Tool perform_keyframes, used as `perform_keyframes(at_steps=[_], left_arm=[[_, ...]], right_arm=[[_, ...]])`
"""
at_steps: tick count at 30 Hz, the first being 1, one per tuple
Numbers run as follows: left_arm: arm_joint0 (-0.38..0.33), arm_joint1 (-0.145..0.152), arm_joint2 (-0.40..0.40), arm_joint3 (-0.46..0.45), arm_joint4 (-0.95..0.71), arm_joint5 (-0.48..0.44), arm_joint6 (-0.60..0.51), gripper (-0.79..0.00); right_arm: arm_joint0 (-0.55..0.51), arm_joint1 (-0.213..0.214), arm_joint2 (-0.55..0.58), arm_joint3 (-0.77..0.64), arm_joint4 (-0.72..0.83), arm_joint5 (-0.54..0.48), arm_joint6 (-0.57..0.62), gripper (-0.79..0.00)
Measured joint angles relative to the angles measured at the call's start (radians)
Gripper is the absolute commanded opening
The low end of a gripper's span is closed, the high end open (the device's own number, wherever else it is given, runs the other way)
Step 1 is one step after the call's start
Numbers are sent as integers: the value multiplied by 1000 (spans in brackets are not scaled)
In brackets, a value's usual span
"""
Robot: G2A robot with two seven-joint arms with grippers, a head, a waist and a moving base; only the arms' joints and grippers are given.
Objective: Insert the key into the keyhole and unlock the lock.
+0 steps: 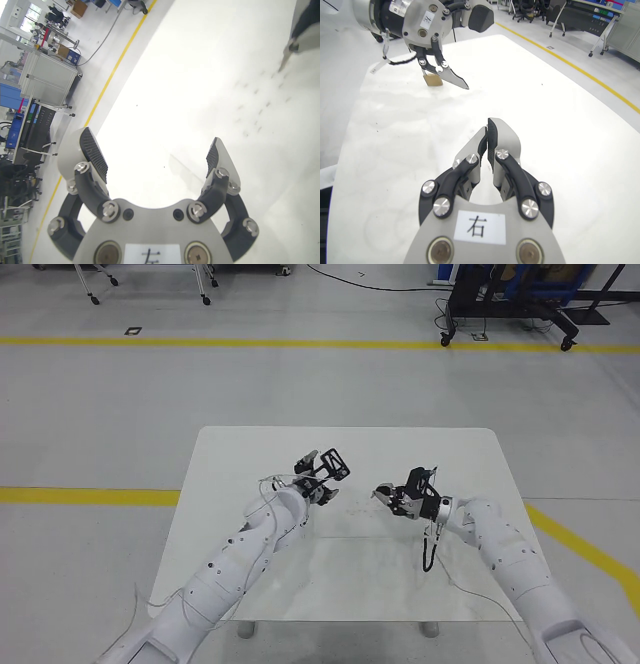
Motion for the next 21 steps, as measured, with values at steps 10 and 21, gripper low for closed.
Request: perform_keyframes(at_steps=[10,21], left_arm=[[194,79,-351,-158,-207,-191,262,0],[190,78,-343,-155,-206,-191,261,0]], right_arm=[[-40,9,34,-49,208,-25,-4,-785],[-40,9,34,-49,207,-25,-4,-785]])
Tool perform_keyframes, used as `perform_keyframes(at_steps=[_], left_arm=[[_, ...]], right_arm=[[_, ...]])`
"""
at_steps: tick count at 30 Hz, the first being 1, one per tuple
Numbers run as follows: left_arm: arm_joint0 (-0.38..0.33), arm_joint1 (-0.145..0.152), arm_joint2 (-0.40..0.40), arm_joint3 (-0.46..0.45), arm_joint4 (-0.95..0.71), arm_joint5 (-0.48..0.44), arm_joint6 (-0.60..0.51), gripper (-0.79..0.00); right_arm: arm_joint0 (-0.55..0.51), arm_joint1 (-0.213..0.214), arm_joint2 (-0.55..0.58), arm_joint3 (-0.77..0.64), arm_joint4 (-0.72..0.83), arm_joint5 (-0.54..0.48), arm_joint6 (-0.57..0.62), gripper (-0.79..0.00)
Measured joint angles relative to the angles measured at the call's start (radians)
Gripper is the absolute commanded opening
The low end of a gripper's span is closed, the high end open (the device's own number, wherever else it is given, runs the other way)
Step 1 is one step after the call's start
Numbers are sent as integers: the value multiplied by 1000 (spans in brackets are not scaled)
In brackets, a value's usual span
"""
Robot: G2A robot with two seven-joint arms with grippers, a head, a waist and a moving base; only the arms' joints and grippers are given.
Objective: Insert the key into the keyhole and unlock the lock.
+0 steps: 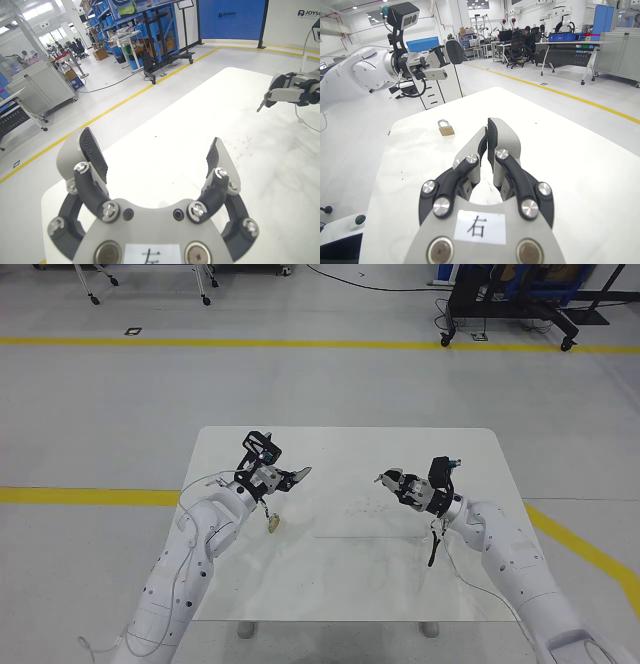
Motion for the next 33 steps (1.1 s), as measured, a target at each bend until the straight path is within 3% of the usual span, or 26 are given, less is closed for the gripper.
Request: perform_keyframes(at_steps=[3,6,10,14,15,18,23,26,30,33], left_arm=[[2,0,-21,22,-65,-20,15,0],[-20,0,-41,68,-208,-117,33,0],[-96,-5,-41,200,-453,-327,14,0],[-209,-18,21,405,-784,-588,-69,0],[-226,-19,31,436,-860,-609,-78,0],[-228,-20,34,445,-994,-613,-79,0],[-225,-20,33,439,-882,-609,-76,0],[-216,-25,59,413,-916,-594,-91,0],[-228,-30,109,428,-1039,-611,-173,0],[-239,-32,167,453,-1263,-611,-292,0]], right_arm=[[0,0,0,0,0,0,0,-785],[0,0,0,0,0,0,0,-785],[-18,-11,-32,-30,94,0,-16,-785],[7,-31,-117,-18,319,0,20,-785],[9,-33,-134,-17,366,0,28,-785],[9,-33,-133,-18,411,0,30,-785],[9,-33,-131,-18,366,0,29,-785],[2,-36,-133,-24,383,0,29,-785],[-9,-49,-166,-56,525,0,64,-785],[-1,-57,-222,-103,704,0,134,-785]])
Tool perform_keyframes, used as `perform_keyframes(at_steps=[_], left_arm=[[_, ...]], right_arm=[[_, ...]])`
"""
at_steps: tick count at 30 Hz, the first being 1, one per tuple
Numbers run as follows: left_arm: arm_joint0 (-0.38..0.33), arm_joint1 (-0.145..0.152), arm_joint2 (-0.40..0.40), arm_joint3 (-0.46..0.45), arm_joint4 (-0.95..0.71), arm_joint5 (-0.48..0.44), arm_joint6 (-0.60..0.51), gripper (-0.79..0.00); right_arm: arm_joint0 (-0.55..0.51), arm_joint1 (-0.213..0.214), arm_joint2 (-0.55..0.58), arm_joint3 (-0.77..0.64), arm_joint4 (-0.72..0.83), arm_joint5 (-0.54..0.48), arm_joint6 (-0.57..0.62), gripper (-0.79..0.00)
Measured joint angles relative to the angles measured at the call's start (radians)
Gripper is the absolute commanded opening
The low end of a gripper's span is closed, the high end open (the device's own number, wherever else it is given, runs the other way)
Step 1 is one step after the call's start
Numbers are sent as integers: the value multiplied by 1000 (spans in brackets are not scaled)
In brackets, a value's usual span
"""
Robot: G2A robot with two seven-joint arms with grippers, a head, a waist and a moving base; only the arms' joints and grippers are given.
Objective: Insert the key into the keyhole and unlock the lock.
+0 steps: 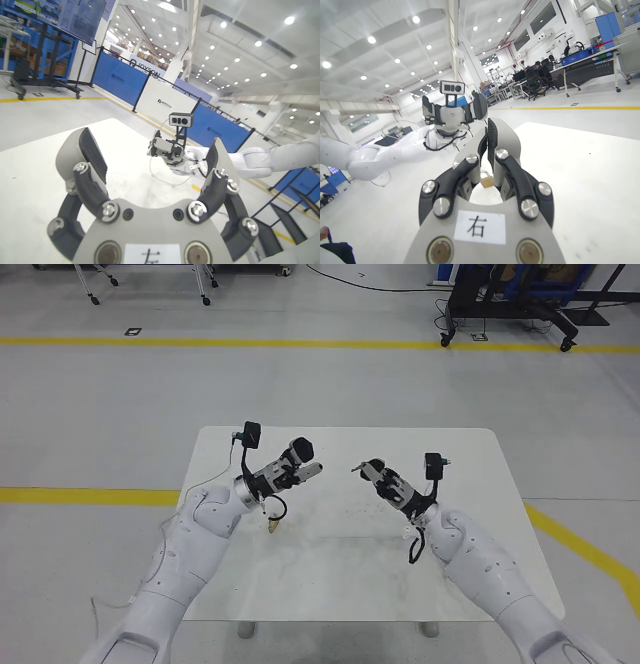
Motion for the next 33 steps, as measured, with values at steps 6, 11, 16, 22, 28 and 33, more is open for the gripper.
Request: perform_keyframes(at_steps=[6,11,16,22,28,33], left_arm=[[-46,5,74,45,-403,0,-297,0],[-86,6,90,88,-443,0,-393,-348],[-89,4,88,90,-371,0,-357,-437],[-83,-3,102,84,-255,0,-287,-508],[-87,-10,112,90,-176,0,-225,-551],[-87,-12,114,92,-151,0,-196,-533]], right_arm=[[35,17,-69,-51,442,0,300,-785],[57,19,-63,-25,687,0,526,-785],[62,11,-56,-5,815,0,698,-785],[64,-7,-36,33,932,0,860,-785],[73,-31,-11,69,990,0,954,-785],[77,-50,12,92,1001,0,1007,-785]])
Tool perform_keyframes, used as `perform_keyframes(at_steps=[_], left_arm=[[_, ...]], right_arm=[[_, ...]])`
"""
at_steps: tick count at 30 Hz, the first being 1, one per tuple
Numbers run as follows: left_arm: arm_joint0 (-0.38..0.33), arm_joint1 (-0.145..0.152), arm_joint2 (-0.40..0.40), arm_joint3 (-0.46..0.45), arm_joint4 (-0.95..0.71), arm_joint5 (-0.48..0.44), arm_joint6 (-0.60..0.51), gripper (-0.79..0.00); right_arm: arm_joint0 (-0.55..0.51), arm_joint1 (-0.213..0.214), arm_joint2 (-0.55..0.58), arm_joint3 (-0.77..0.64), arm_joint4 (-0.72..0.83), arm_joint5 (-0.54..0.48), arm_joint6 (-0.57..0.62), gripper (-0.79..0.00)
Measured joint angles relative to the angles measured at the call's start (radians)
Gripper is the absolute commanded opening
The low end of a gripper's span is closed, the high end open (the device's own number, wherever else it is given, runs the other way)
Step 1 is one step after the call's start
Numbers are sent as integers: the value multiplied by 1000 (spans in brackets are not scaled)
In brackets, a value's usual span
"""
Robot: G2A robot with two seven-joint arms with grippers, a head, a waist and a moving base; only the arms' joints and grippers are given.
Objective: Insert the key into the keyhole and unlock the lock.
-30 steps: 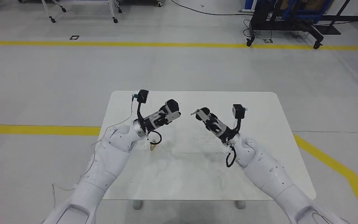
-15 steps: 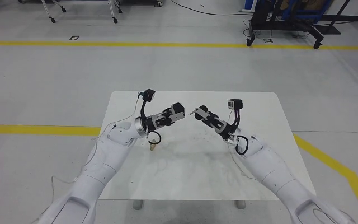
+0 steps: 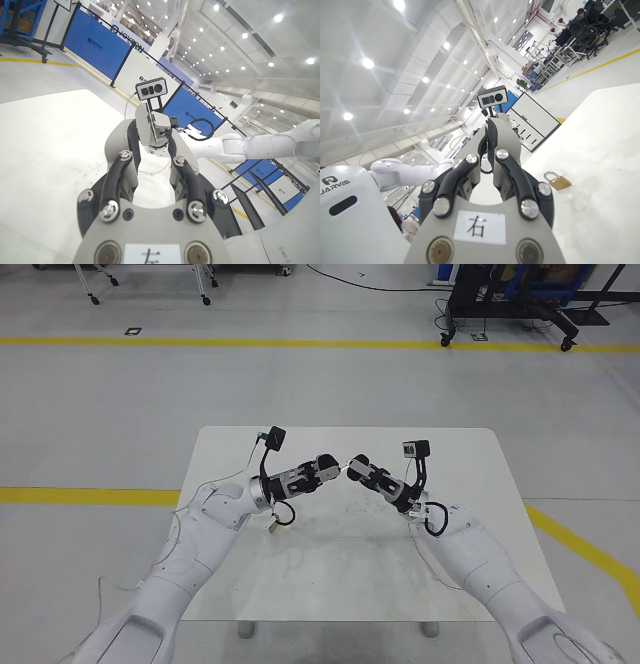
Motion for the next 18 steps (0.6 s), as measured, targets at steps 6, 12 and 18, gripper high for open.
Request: perform_keyframes(at_steps=[6,12,18], left_arm=[[-2,1,0,3,20,0,16,-529],[1,1,1,0,38,1,33,-570],[2,2,2,-1,45,4,43,-597]], right_arm=[[5,-23,19,18,-1,0,45,-785],[8,-42,41,28,-16,0,76,-785],[9,-59,65,41,-38,0,88,-785]])
